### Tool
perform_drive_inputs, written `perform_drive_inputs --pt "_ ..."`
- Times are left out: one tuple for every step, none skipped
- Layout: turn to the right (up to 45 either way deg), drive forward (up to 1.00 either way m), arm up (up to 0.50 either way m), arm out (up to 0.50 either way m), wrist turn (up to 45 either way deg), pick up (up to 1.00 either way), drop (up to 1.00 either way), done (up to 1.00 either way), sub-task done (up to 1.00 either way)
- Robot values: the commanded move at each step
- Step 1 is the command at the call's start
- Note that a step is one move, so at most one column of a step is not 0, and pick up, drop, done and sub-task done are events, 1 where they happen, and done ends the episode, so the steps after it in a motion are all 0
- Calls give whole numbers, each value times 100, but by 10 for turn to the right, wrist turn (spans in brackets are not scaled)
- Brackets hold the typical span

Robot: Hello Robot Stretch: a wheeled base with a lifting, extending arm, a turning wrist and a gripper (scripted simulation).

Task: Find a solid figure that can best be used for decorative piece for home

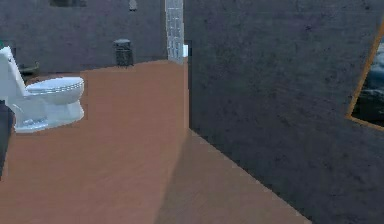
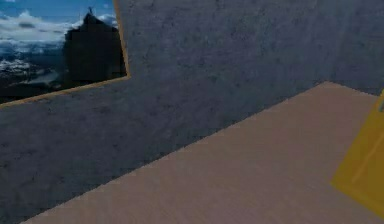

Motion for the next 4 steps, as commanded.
perform_drive_inputs --pt "0 35 0 0 0 0 0 0 0" --pt "-330 0 0 0 0 0 0 0 0" --pt "0 15 0 0 0 0 0 0 0" --pt "-450 0 0 0 0 0 0 0 0"
